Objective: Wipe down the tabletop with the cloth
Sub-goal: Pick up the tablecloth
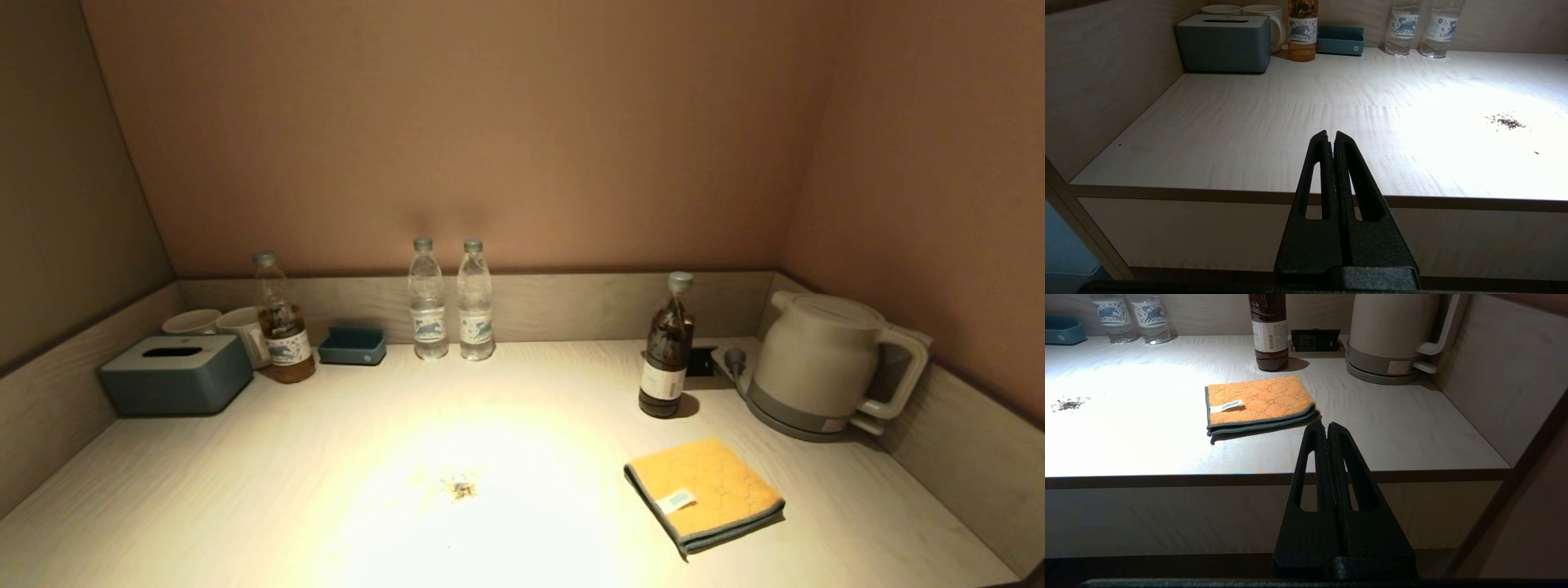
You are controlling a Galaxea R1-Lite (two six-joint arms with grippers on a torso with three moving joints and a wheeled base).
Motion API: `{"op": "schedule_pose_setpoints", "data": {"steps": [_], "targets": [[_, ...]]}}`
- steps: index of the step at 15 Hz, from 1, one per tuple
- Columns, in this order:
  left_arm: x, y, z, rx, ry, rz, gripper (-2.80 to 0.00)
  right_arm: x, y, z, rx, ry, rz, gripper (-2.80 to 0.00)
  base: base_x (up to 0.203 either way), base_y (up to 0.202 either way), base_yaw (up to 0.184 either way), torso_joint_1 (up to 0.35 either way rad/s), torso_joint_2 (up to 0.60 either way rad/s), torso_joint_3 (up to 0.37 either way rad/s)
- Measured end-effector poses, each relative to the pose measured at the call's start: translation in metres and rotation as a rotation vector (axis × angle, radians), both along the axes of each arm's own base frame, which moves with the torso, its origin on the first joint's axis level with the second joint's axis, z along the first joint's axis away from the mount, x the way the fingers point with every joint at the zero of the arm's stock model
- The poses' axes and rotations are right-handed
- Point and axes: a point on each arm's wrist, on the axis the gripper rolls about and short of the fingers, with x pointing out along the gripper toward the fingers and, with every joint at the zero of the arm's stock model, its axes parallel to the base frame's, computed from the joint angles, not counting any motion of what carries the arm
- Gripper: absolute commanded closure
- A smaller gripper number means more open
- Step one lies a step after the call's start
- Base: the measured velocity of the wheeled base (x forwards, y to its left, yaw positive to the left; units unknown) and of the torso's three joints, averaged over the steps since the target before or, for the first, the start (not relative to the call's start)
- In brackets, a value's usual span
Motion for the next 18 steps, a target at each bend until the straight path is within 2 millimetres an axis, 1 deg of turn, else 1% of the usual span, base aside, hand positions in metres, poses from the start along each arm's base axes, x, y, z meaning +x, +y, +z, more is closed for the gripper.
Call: {"op": "schedule_pose_setpoints", "data": {"steps": [14, 18], "targets": [[0.0000, 0.0000, 0.0000, 0.000, 0.000, 0.000, 0.00, -0.0003, -0.0001, 0.0005, -0.011, 0.001, -0.005, 0.00, 0.000, 0.000, 0.000, 0.000, 0.00, 0.000], [0.0000, 0.0000, 0.0000, 0.000, 0.000, 0.000, 0.00, -0.0025, -0.0001, 0.0056, -0.014, 0.000, -0.004, 0.00, 0.000, 0.000, 0.000, 0.000, 0.00, 0.000]]}}
